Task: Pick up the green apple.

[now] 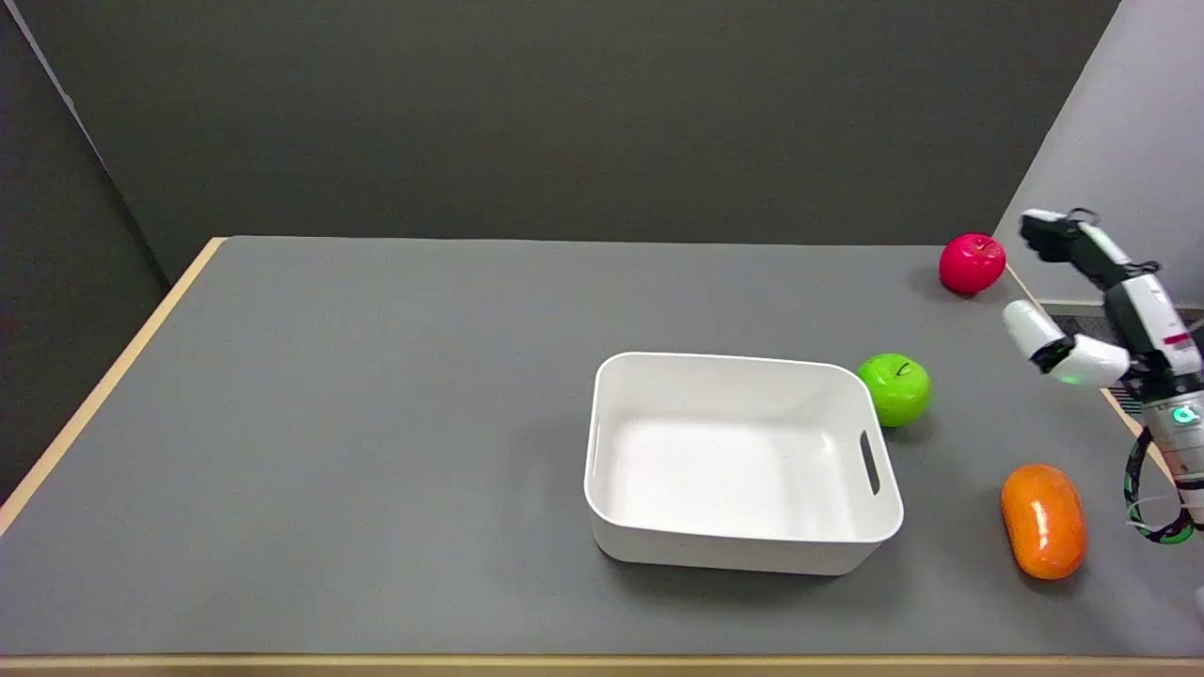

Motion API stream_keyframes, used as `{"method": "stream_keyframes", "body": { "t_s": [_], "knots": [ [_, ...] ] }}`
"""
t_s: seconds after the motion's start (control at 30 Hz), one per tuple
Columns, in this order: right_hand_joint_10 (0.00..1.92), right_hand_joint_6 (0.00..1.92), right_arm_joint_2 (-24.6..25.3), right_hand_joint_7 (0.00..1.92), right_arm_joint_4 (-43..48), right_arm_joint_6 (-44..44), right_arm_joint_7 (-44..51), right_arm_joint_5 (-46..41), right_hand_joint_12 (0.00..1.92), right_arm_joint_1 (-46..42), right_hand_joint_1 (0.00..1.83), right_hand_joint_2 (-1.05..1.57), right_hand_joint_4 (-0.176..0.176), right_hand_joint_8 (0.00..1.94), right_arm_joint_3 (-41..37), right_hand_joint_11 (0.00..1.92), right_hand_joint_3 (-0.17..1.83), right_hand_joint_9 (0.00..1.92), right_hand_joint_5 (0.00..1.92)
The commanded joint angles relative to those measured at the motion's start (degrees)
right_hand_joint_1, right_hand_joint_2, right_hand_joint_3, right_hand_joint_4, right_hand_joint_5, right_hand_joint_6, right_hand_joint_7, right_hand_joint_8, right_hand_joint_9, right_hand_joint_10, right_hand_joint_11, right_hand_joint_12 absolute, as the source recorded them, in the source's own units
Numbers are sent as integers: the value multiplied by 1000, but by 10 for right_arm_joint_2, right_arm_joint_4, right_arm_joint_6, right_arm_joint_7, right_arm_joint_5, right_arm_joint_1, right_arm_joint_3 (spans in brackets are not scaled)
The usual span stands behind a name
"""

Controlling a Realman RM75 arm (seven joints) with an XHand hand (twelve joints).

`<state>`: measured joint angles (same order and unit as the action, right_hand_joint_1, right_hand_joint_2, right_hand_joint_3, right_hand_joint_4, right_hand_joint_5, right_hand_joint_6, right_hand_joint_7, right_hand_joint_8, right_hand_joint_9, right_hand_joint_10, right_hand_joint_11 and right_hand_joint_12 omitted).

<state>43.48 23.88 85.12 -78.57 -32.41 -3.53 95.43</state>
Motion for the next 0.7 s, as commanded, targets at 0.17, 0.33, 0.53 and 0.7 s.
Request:
{"method": "stream_keyframes", "body": {
  "t_s": [0.17, 0.33, 0.53, 0.7],
  "knots": [
    [808, 488, -94, 360, 161, -36, 34, 320, 1244, -96, 600, 598, 32, 417, -96, 36, 891, 198, 266],
    [808, 466, -95, 358, 176, -47, 49, 347, 1235, -141, 572, 600, 29, 404, -127, 39, 866, 188, 258],
    [789, 447, -95, 341, 166, -79, 49, 379, 1224, -157, 491, 579, 25, 396, -138, 30, 842, 172, 240],
    [758, 417, -103, 314, 135, -102, 69, 382, 1207, -128, 482, 574, 28, 378, -140, 18, 845, 156, 210]
  ]
}}
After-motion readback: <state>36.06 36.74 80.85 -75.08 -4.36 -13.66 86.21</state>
